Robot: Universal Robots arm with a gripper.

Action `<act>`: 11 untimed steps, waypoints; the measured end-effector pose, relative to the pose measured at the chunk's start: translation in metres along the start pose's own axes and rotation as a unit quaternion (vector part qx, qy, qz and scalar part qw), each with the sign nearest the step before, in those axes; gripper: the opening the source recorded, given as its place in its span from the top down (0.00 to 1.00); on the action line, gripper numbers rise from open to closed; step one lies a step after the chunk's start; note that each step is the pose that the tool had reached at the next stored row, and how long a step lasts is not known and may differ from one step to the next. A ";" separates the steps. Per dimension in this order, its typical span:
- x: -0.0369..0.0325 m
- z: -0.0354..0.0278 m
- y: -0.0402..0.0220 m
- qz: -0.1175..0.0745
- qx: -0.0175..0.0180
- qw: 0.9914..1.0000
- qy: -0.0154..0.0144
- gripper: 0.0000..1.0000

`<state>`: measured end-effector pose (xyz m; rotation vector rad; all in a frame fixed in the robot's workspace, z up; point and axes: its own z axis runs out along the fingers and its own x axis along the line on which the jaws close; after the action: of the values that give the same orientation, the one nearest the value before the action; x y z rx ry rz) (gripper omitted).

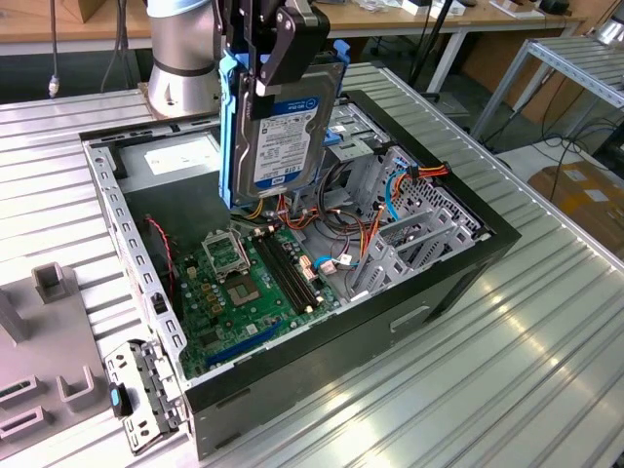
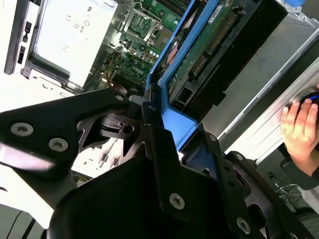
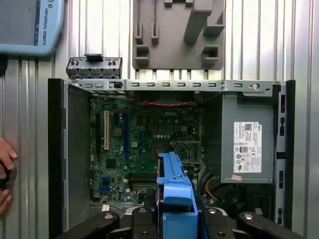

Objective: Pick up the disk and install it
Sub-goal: 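Insert the disk into the insertion slot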

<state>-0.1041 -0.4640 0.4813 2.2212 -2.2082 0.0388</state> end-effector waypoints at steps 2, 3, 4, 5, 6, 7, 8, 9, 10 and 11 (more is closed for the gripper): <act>0.0001 -0.0001 0.0000 0.000 0.000 1.000 0.000 0.63; 0.0002 -0.0001 0.0000 0.000 0.000 1.000 0.000 0.63; 0.0002 0.0000 0.0000 0.000 0.000 1.000 0.000 0.63; 0.0002 -0.0001 0.0000 0.000 0.000 1.000 0.000 0.63; 0.0003 0.0000 -0.0003 0.000 0.000 1.000 0.000 0.63; 0.0004 0.0000 -0.0013 0.000 0.000 1.000 0.000 0.63; 0.0005 0.0000 -0.0030 0.000 0.000 1.000 0.000 0.63; 0.0005 0.0000 -0.0051 0.000 0.000 1.000 0.000 0.63; 0.0006 0.0001 -0.0075 0.000 0.000 1.000 0.000 0.63; 0.0006 0.0002 -0.0105 0.000 0.000 1.000 0.000 0.63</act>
<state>-0.0936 -0.4646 0.4812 2.2213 -2.2080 0.0388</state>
